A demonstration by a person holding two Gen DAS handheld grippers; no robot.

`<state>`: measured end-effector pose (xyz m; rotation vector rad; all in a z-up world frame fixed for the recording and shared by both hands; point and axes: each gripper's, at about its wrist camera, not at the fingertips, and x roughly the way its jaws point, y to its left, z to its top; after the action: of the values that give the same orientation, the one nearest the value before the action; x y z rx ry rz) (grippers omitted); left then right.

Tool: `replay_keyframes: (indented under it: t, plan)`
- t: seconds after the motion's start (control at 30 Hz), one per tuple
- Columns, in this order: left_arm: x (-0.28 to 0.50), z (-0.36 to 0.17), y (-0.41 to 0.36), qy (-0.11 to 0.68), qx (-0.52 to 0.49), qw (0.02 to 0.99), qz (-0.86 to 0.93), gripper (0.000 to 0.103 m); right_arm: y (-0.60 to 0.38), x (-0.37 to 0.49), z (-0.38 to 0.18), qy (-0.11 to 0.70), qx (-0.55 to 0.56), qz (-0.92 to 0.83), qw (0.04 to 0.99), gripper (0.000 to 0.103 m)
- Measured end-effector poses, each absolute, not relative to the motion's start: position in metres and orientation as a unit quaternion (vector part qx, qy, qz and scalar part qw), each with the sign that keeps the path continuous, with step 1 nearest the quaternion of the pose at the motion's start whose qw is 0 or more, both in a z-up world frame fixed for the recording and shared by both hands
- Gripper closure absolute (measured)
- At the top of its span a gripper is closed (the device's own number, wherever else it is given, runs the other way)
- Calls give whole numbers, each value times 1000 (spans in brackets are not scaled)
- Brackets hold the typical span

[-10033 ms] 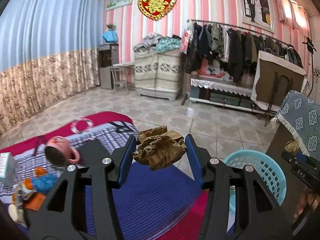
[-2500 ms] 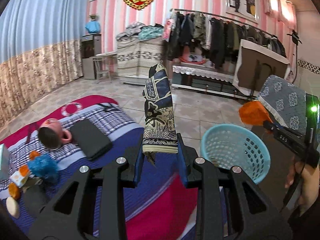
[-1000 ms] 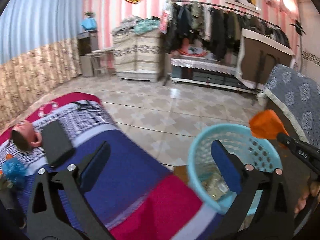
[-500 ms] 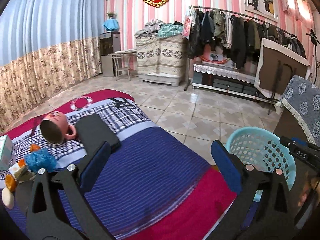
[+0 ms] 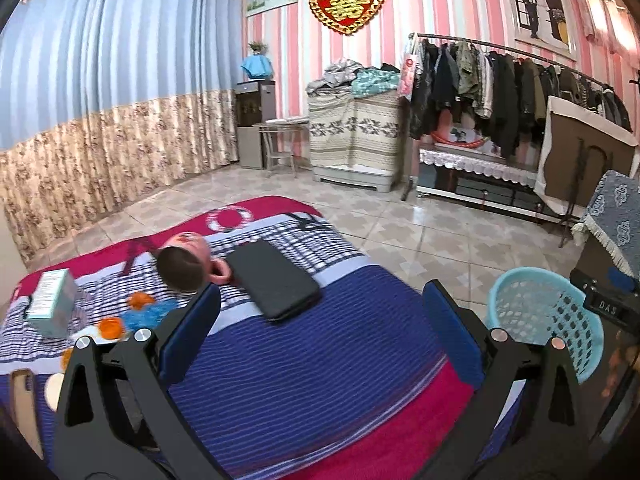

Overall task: Collect trash
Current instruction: 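Move both grippers back over the bed toward the white lid and black cup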

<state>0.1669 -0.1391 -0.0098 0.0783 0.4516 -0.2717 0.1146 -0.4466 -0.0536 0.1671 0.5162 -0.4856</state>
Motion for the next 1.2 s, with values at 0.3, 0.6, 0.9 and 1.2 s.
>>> replay_keyframes:
  t: [0.3,0.6,0.9,1.2]
  plan:
    - [146,-3,-67,220,22,972,-80,6,-390,128,-39,250,46,-185,949,8]
    - [126,-4,3,226,-11,974,-30,6,-329,140,-37,254,20,-118,960,8]
    - [113,-28,67,253,-32,967,26,6,-283,144,-40,260,3,-71,963,8]
    - [101,-60,126,286,-35,955,71,6,-230,151,-46,270,-20,-22,962,8]
